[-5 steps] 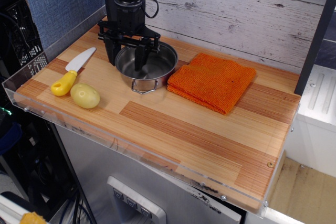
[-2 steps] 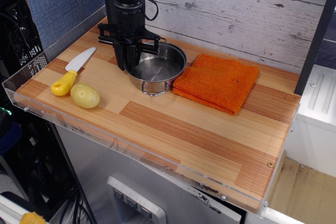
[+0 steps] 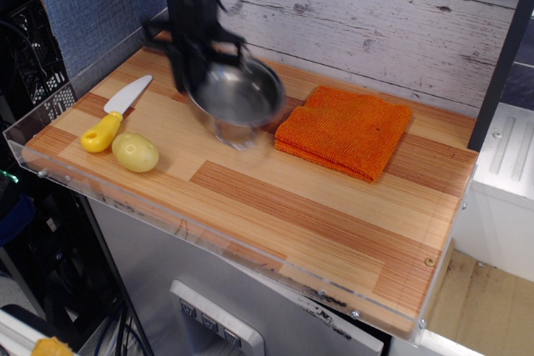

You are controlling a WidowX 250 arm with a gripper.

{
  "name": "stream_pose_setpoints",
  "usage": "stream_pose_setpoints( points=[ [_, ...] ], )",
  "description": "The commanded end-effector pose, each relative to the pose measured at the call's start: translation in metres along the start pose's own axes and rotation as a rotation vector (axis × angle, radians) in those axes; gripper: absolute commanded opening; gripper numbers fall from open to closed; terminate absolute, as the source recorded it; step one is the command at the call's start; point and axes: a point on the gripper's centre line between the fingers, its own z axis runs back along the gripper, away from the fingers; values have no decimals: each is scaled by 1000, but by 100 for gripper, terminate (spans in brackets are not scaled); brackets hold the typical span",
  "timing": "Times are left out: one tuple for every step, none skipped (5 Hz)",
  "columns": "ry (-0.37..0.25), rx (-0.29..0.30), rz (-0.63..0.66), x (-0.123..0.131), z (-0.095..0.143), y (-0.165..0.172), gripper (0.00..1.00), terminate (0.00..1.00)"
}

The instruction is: Place the pot on top of the orange towel

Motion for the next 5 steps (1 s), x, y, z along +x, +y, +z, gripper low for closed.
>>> stream_pose_setpoints(
  points=[
    [-124,-46,53,13,73,-9,0,0],
    [-161,-141,-49,26,85,-56,0,0],
    [-171,-139,-127,22,93,-93,0,0],
    [-171,-112,-160,14,93,-110,0,0],
    [-149,-87,-163,3,84,-112,0,0]
  ],
)
